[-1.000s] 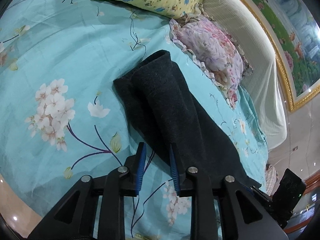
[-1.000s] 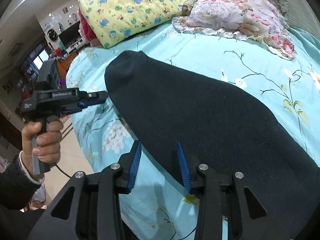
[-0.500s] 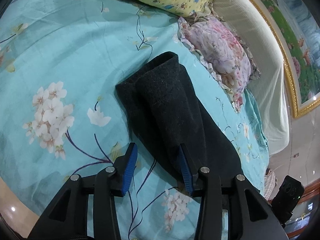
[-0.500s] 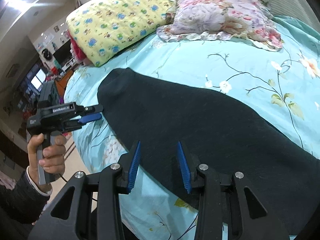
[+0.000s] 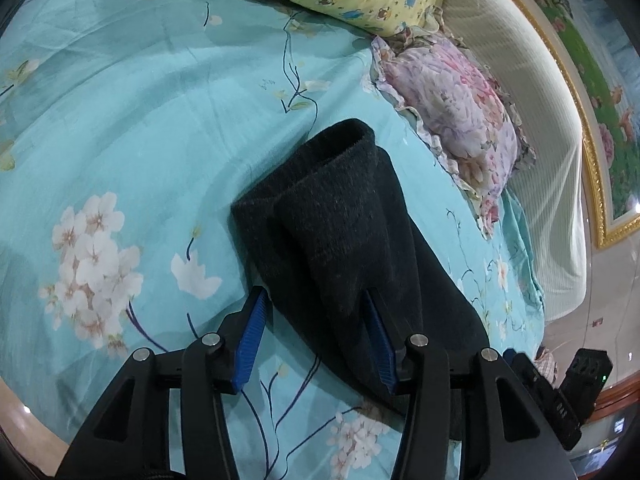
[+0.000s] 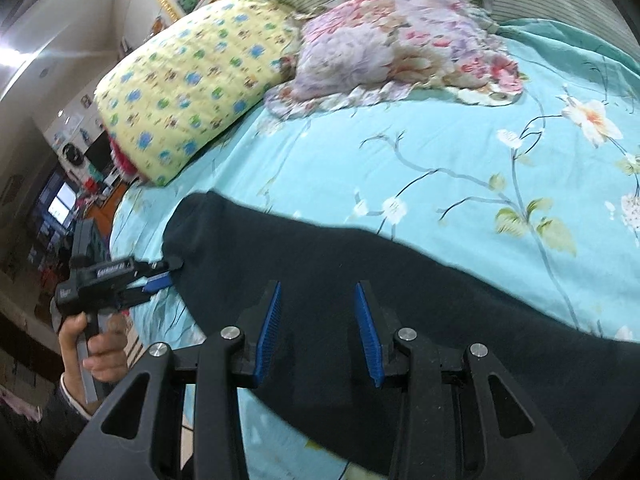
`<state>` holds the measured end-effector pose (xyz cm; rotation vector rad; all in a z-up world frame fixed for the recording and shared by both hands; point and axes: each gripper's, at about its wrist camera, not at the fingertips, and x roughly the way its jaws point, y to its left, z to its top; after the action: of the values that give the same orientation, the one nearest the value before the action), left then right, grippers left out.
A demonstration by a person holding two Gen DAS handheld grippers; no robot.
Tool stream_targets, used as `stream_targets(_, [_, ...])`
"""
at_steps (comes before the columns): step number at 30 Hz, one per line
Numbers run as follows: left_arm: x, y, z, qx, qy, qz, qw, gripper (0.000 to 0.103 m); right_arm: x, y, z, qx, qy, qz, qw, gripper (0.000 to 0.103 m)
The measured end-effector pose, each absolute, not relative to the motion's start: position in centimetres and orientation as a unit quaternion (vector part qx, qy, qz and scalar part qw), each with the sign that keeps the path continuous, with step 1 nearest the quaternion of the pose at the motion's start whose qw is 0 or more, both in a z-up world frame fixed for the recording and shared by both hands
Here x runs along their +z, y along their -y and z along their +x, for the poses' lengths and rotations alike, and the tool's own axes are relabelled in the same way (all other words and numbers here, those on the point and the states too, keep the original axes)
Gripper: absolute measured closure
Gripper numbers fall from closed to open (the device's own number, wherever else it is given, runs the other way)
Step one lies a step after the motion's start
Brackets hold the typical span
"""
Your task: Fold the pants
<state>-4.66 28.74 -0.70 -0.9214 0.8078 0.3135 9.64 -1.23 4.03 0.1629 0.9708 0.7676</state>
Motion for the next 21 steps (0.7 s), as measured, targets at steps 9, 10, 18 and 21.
stream_targets(9, [-1.2,-29.8,-4.3,0.148,-0.376,-0.439,0.802,0.053,3.2,1.5,15.5,0.335,-0.466,0.1,0.813,0.064])
stream_targets(10, [-1.3,-29.9,-4.3,0.148,-0.375,-0.44,0.802,0.053,3.0,1.1,16.2,0.334,-0.47,0.098,0.811,0.064])
stream_targets(18, [-1.9,-30.4,-4.4,0.139,-0.371,-0.446,0.803,0.053,0.0,-3.0,18.6,0.357,-0.513,0.038,0.78,0.064])
stream_targets(21, [-2.0,-30.5,-4.3,0.137,-0.371,-0.444,0.804,0.053,-1.0,-4.1,18.6,0.362,-0.524,0.004,0.771,0.064])
